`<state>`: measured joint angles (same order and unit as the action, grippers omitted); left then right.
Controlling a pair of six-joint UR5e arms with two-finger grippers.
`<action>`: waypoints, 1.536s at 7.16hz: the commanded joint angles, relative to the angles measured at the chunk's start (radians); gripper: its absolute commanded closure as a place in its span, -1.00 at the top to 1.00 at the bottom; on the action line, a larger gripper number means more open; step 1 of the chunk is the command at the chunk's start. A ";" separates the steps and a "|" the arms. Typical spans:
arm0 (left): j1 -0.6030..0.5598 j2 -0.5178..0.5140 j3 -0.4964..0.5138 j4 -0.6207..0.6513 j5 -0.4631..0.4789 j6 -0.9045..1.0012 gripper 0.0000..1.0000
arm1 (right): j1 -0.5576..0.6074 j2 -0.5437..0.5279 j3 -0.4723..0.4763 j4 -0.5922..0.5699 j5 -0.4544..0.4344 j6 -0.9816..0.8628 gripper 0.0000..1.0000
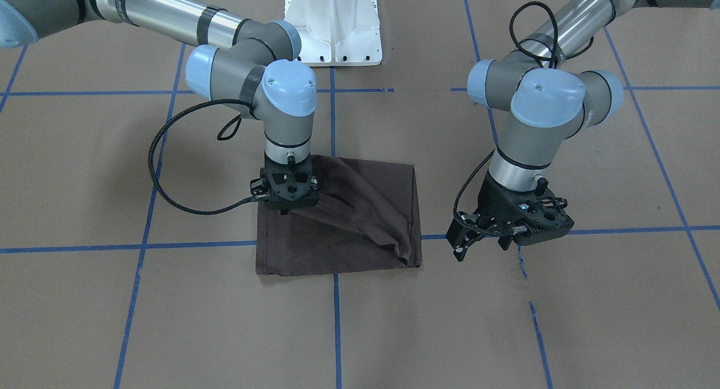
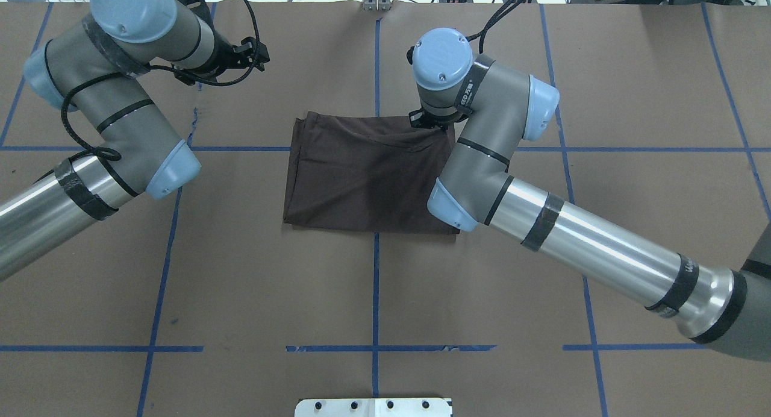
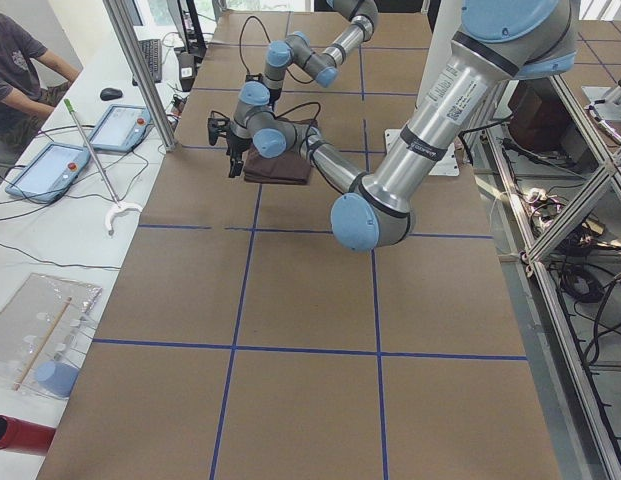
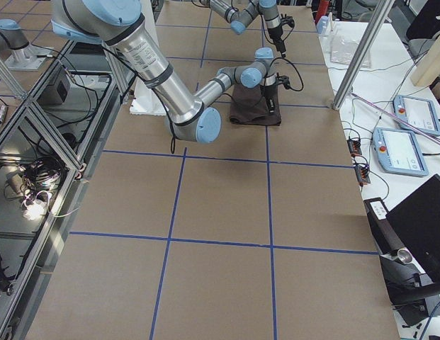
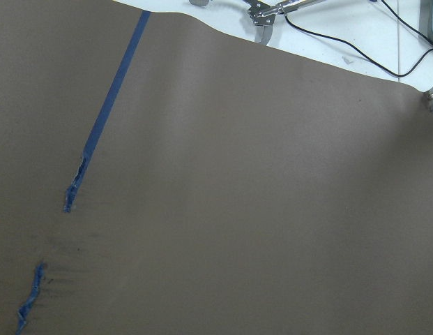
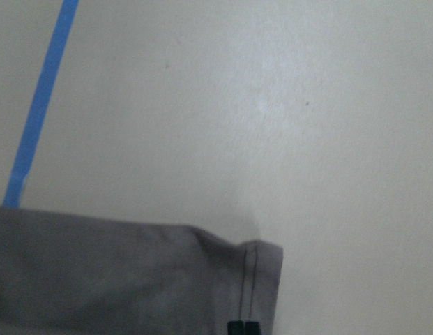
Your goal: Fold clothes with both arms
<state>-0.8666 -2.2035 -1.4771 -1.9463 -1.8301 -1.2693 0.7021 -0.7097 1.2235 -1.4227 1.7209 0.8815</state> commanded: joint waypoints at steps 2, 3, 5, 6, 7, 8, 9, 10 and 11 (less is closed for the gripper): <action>-0.002 0.001 0.000 -0.002 0.000 0.004 1.00 | 0.083 0.032 -0.105 0.119 0.031 -0.042 1.00; -0.003 0.001 0.000 -0.002 0.000 0.005 1.00 | 0.118 0.030 -0.104 0.117 0.075 -0.077 1.00; -0.009 -0.002 0.000 -0.003 -0.020 0.001 1.00 | 0.230 0.001 -0.095 0.104 0.263 -0.142 1.00; -0.008 -0.007 0.006 -0.008 -0.018 -0.007 1.00 | 0.287 -0.043 -0.070 0.105 0.338 -0.151 1.00; -0.011 -0.005 0.003 -0.013 -0.021 0.005 1.00 | 0.357 -0.141 -0.006 0.105 0.446 -0.176 1.00; -0.012 0.002 -0.003 -0.011 -0.028 0.020 1.00 | 0.450 -0.257 0.078 0.104 0.533 -0.231 1.00; -0.029 0.010 -0.049 0.006 -0.031 0.116 1.00 | 0.541 -0.349 0.121 0.093 0.601 -0.330 1.00; -0.079 0.089 -0.107 0.018 -0.087 0.222 1.00 | 0.604 -0.429 0.157 0.055 0.609 -0.492 1.00; -0.156 0.172 -0.158 0.021 -0.131 0.375 1.00 | 0.670 -0.501 0.183 -0.012 0.609 -0.656 1.00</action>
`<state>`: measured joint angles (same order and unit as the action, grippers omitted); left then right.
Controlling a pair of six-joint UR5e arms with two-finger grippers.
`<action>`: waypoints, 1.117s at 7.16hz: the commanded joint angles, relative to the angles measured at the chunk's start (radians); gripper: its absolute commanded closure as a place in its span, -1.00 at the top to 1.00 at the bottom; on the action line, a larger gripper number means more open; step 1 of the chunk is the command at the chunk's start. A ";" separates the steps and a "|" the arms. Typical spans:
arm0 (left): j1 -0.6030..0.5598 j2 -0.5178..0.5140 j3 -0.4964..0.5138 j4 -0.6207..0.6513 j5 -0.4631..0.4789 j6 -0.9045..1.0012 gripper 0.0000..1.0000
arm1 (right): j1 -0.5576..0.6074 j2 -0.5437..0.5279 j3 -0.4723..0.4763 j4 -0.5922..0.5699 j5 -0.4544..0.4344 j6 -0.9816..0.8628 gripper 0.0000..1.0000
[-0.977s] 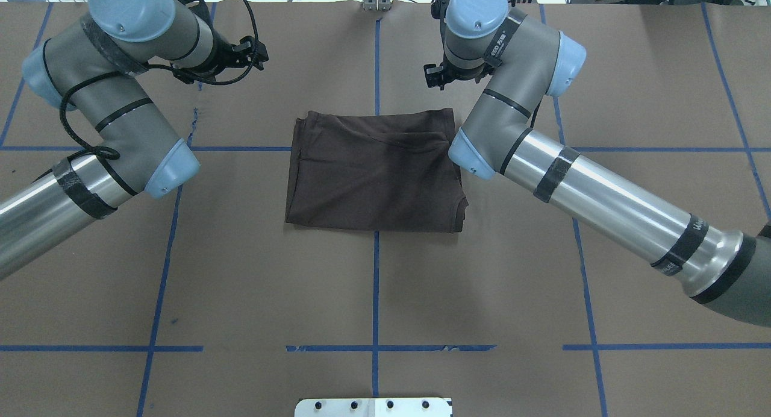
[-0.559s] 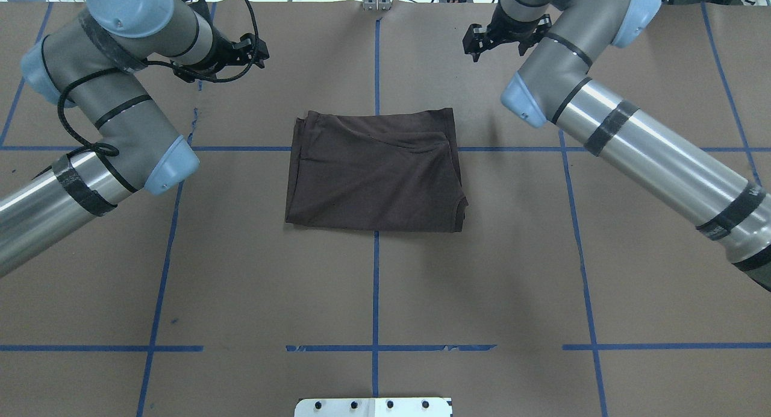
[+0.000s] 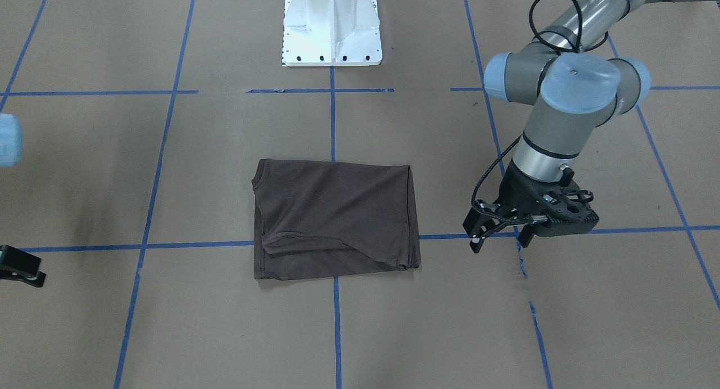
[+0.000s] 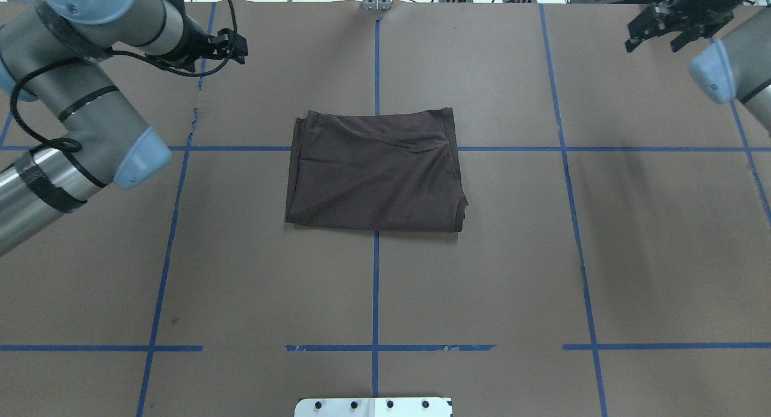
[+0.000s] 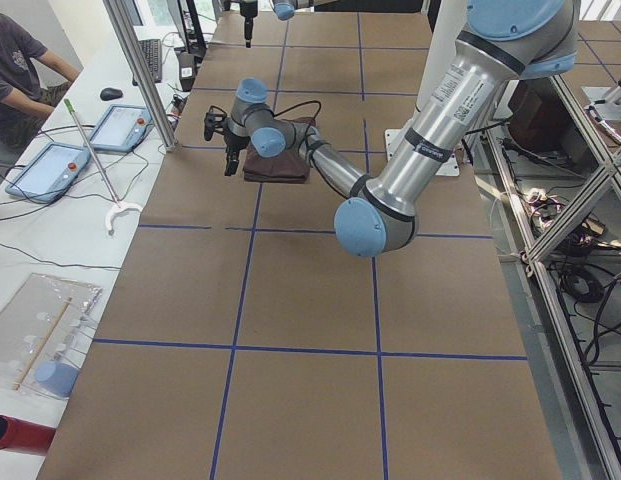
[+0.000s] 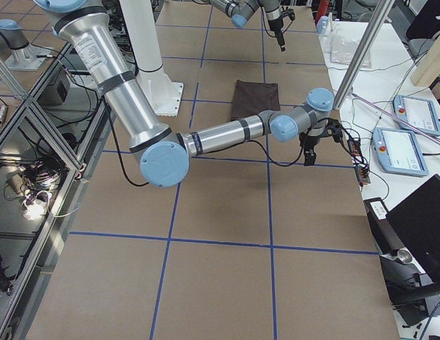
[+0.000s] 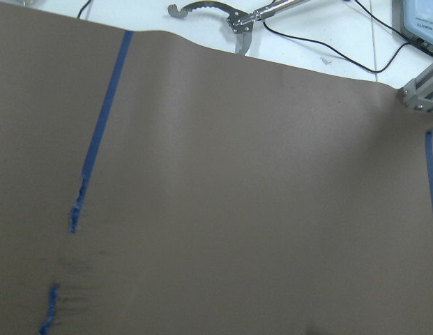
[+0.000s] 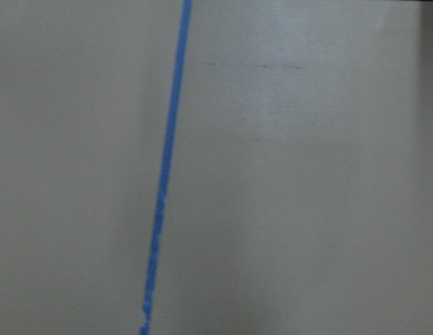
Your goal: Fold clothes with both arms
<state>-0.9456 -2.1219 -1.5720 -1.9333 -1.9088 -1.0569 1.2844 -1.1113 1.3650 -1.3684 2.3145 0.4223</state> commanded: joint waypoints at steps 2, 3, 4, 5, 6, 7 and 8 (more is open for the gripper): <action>-0.262 0.274 -0.091 0.029 -0.101 0.636 1.00 | 0.162 -0.198 0.093 -0.183 0.016 -0.358 1.00; -0.344 0.342 -0.088 0.055 -0.102 0.916 1.00 | 0.170 -0.258 0.147 -0.190 0.009 -0.359 1.00; -0.445 0.396 -0.083 0.075 -0.117 1.093 1.00 | 0.170 -0.316 0.182 -0.178 0.017 -0.359 1.00; -0.473 0.478 -0.094 0.056 -0.200 1.107 1.00 | 0.170 -0.334 0.196 -0.176 0.029 -0.341 1.00; -0.466 0.490 -0.080 0.054 -0.267 1.083 1.00 | 0.170 -0.349 0.238 -0.182 0.025 -0.330 1.00; -0.466 0.502 -0.095 0.057 -0.269 1.072 1.00 | 0.168 -0.363 0.240 -0.175 0.022 -0.333 1.00; -0.461 0.526 -0.070 0.066 -0.268 1.078 1.00 | 0.168 -0.384 0.244 -0.175 0.028 -0.330 1.00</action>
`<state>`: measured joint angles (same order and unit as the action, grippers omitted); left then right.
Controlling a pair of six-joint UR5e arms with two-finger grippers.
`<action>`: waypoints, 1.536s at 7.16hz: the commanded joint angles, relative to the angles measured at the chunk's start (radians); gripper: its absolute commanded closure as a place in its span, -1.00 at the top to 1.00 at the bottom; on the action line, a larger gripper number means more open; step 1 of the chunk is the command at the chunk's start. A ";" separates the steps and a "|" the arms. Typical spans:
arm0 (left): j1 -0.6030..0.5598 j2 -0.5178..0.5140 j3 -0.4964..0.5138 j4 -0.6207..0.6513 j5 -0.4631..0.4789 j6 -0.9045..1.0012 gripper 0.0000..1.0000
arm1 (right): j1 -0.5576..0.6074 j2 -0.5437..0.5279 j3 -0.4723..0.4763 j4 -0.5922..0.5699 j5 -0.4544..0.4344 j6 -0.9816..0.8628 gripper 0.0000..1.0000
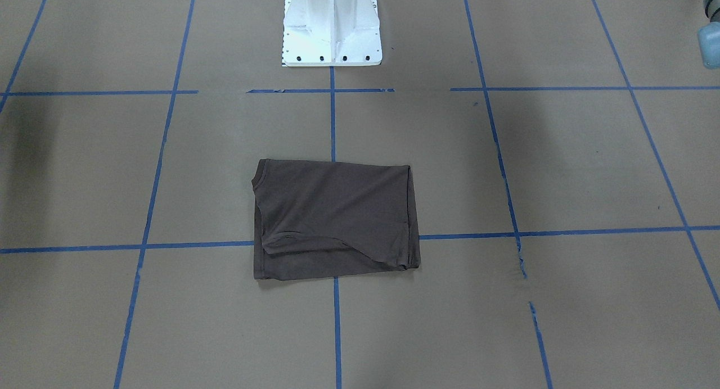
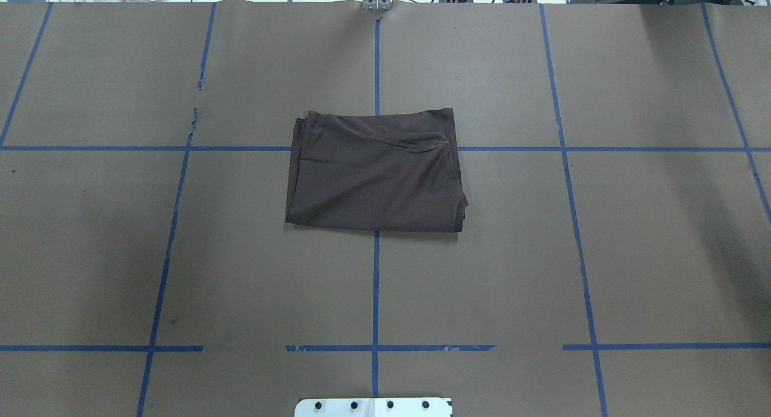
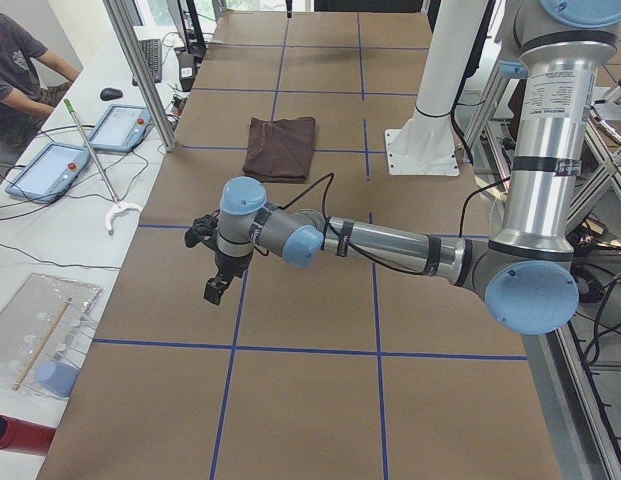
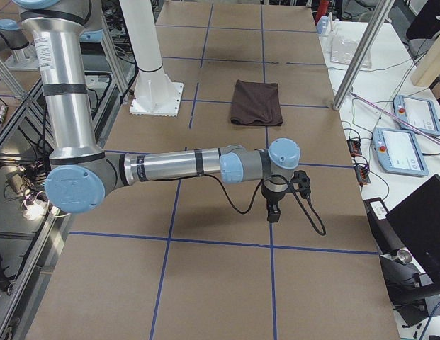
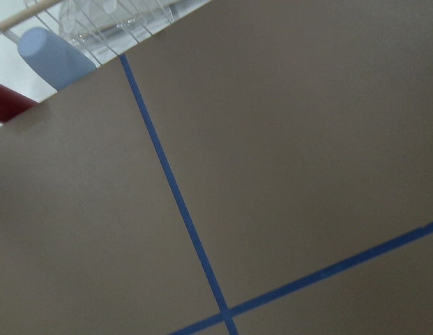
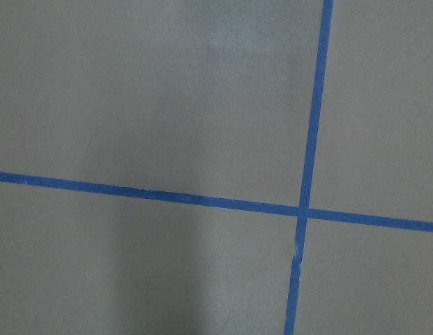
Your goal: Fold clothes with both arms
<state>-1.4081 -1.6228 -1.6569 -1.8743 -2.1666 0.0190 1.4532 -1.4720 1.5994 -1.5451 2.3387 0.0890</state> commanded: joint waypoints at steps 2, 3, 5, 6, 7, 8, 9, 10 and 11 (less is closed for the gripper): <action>-0.011 0.015 -0.010 0.214 -0.024 0.007 1.00 | -0.001 -0.056 0.011 0.000 0.017 0.003 1.00; -0.058 0.002 -0.018 0.295 -0.088 0.080 1.00 | -0.001 -0.068 0.010 0.000 0.016 -0.005 1.00; -0.106 0.001 0.076 0.310 -0.172 0.249 1.00 | 0.019 -0.085 0.013 0.000 0.043 -0.006 1.00; -0.106 -0.006 0.110 0.290 -0.186 0.249 1.00 | 0.042 -0.103 0.023 0.002 0.057 -0.002 1.00; -0.106 -0.003 0.108 0.278 -0.185 0.246 1.00 | 0.061 -0.129 0.058 0.002 0.057 0.001 1.00; -0.106 -0.006 0.108 0.277 -0.182 0.234 1.00 | 0.062 -0.151 0.089 0.002 0.050 0.003 1.00; -0.106 -0.005 0.106 0.277 -0.180 0.234 1.00 | 0.070 -0.162 0.108 0.002 0.044 0.003 1.00; -0.106 -0.005 0.105 0.277 -0.180 0.234 1.00 | 0.072 -0.165 0.109 0.002 0.041 0.026 1.00; -0.107 -0.005 0.103 0.277 -0.179 0.234 1.00 | 0.082 -0.175 0.094 0.002 0.019 0.008 1.00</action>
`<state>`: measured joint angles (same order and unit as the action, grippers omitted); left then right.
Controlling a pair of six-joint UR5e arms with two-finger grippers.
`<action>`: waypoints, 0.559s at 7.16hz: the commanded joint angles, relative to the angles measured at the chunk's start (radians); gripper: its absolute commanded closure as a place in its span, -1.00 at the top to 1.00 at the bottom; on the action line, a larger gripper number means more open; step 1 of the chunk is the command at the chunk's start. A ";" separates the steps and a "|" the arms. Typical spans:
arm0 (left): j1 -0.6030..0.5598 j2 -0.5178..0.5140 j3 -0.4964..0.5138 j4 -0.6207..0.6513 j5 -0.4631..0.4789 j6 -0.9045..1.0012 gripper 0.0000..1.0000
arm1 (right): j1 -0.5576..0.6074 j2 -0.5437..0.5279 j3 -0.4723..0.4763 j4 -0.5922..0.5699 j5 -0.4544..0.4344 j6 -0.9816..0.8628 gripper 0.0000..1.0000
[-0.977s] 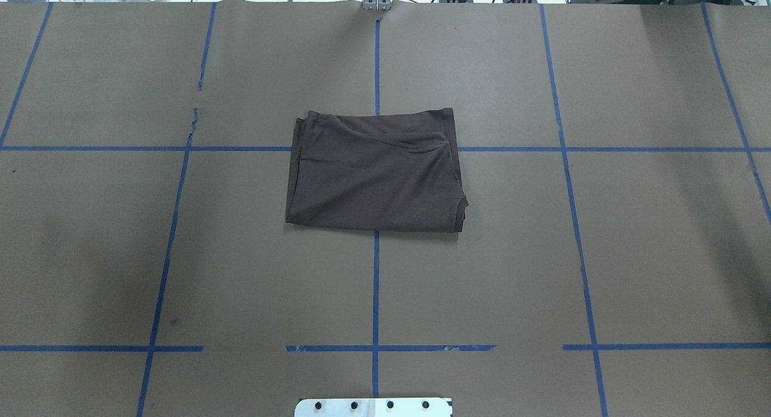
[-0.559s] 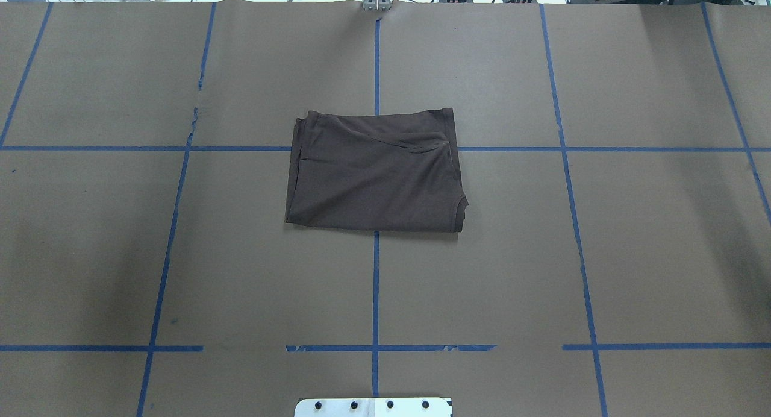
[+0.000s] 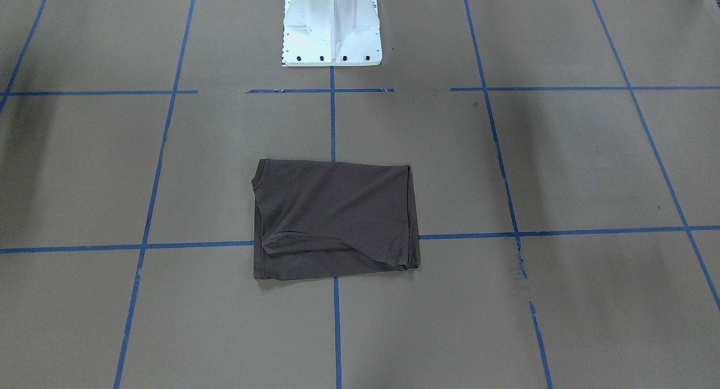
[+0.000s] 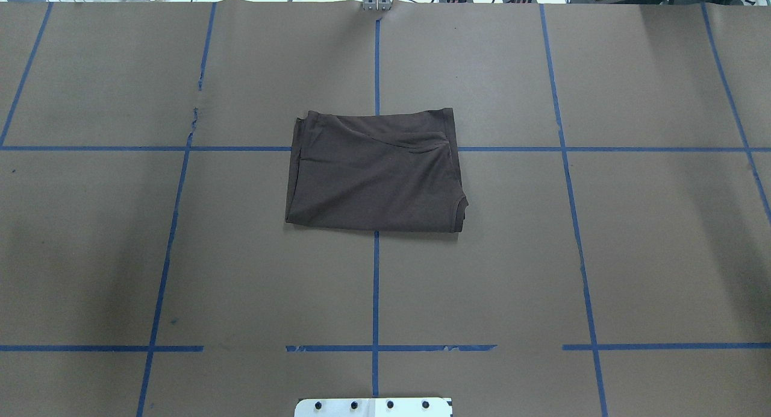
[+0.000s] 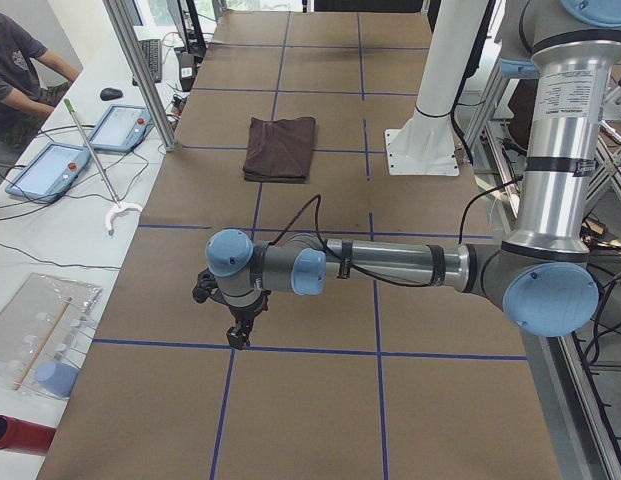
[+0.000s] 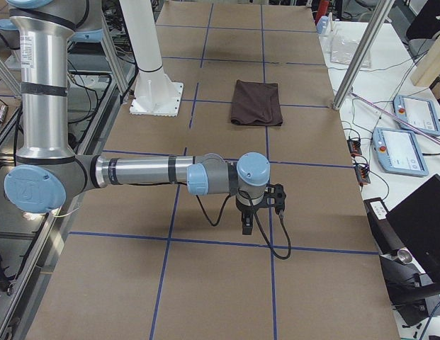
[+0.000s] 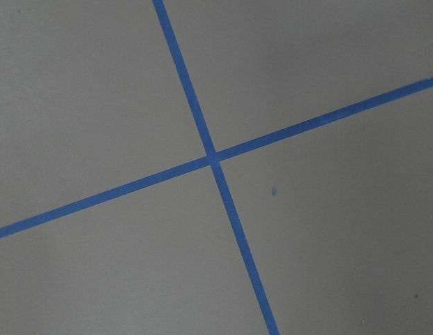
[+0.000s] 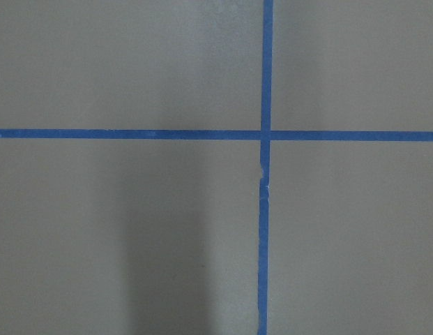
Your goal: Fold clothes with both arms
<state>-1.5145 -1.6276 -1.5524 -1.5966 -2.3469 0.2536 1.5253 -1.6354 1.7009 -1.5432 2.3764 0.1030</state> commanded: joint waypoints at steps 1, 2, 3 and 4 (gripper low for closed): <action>-0.001 0.000 -0.002 0.000 0.001 0.001 1.00 | 0.054 -0.017 -0.051 -0.002 -0.017 -0.072 1.00; -0.001 0.000 -0.002 0.000 0.001 0.000 1.00 | 0.077 -0.017 -0.085 -0.002 -0.017 -0.145 1.00; -0.001 0.000 -0.002 0.001 0.001 -0.002 1.00 | 0.079 -0.018 -0.087 -0.002 -0.019 -0.141 1.00; -0.001 0.002 -0.002 0.000 0.001 -0.070 1.00 | 0.079 -0.020 -0.087 -0.002 -0.017 -0.141 1.00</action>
<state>-1.5155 -1.6271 -1.5538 -1.5962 -2.3455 0.2344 1.5992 -1.6531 1.6203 -1.5446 2.3590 -0.0281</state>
